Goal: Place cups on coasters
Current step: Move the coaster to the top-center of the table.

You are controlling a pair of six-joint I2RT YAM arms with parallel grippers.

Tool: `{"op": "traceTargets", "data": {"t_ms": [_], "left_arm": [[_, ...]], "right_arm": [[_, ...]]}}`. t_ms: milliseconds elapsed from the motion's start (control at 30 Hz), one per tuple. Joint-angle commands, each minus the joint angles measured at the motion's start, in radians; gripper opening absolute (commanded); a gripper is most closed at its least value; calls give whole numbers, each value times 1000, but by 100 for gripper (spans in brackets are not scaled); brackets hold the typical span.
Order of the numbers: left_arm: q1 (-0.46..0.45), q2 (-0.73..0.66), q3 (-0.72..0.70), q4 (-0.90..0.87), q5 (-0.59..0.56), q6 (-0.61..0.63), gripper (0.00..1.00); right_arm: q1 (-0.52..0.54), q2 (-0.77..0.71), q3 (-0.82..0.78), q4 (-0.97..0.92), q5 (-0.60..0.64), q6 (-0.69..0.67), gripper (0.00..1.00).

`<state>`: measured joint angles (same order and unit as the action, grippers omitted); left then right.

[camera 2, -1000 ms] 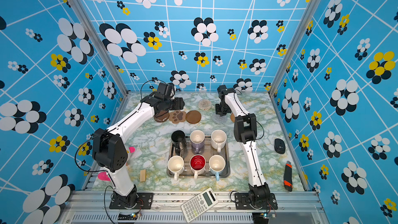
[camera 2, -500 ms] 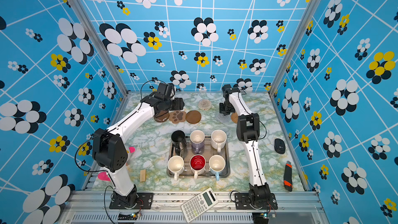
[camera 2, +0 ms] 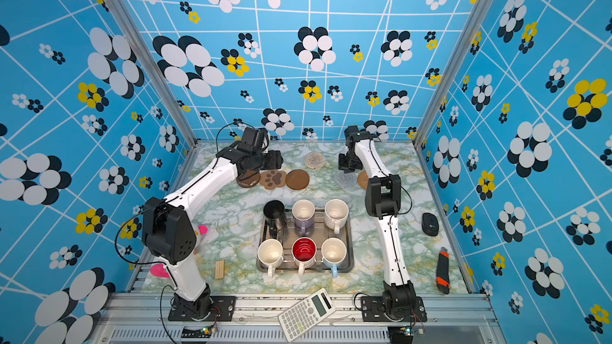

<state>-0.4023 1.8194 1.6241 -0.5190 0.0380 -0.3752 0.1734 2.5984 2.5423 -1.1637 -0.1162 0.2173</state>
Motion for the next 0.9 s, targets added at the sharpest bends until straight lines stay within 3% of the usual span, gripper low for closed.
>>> {"op": "traceTargets", "data": {"t_ms": [0,233,467,700,867], "left_arm": [[-6,-45,-19,5,-16,-2,75],[-4,-58,-26,16,-11,1,75],[-3,-69,-32,38,29,-8,75],[-2,-71,-40,37,31,-7,75],[-1,-72,-48,39,37,-11,75]], "right_arm": [[-5,-56,67,54,-104,53,0],[30,-36,68,285,-247,184,0],[54,110,116,575,-377,390,0],[76,222,162,751,-419,504,0],[80,264,162,764,-406,524,0]]}}
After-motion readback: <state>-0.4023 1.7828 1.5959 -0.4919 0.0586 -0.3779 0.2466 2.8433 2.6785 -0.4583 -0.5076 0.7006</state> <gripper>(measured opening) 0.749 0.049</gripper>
